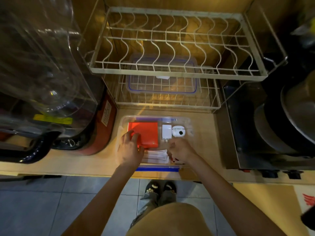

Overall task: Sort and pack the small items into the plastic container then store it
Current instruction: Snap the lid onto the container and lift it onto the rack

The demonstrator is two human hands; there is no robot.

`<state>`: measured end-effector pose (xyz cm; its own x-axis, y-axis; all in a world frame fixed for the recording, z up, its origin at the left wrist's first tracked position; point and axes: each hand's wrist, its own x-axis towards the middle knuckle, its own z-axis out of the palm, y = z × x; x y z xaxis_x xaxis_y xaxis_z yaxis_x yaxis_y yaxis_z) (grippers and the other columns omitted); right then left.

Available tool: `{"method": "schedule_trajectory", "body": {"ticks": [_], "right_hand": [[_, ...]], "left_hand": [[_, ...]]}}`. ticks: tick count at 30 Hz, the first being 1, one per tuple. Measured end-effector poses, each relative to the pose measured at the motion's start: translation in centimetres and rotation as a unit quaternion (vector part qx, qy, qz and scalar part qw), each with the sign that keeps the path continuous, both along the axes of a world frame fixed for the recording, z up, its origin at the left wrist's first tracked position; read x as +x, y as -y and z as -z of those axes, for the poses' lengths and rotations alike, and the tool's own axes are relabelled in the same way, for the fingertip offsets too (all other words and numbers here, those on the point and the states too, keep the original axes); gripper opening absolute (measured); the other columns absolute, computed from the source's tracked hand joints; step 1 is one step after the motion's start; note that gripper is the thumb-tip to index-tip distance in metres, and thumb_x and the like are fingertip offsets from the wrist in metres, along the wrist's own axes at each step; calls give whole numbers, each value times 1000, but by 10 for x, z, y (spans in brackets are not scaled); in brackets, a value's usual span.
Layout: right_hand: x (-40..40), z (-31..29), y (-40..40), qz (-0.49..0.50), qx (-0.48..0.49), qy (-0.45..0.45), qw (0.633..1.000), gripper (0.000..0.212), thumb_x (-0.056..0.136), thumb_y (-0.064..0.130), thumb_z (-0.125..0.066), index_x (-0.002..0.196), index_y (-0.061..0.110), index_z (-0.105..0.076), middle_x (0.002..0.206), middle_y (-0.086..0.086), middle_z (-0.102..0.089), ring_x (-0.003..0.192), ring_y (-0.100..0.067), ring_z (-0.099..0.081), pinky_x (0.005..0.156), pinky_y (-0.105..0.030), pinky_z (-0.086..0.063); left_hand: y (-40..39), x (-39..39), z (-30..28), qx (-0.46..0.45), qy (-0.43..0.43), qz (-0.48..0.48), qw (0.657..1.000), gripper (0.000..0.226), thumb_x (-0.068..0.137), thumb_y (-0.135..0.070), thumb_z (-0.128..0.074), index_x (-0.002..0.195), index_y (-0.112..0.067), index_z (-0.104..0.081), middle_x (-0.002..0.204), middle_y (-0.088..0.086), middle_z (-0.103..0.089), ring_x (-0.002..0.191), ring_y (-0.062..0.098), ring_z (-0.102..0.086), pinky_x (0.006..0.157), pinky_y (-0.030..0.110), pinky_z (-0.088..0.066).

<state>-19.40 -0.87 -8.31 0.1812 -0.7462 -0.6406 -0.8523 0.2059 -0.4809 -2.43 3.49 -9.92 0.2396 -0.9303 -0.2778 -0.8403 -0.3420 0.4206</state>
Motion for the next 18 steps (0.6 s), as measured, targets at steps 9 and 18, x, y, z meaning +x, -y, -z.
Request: {"method": "schedule_trajectory", "body": {"ticks": [9,18], "right_hand": [[-30,-64,47,-115,-273,-126,947,23,94,21,-42,104,14,-62,100,-9,-69,91,-28,-63,75,-36,-51],[-45,-49,112,-99,-357,-215,903,65,86,5,-54,144,10,-26,149,-11,-36,137,-27,-33,112,-37,-29]], "left_hand": [[85,11,-83,-31,100,54,993,28,86,-24,-53,111,-17,-60,107,16,-67,99,36,-63,80,41,-51],[151,21,-95,-21,307,195,931,30,85,-30,-56,110,-15,-57,118,6,-59,110,23,-56,87,34,-49]]}}
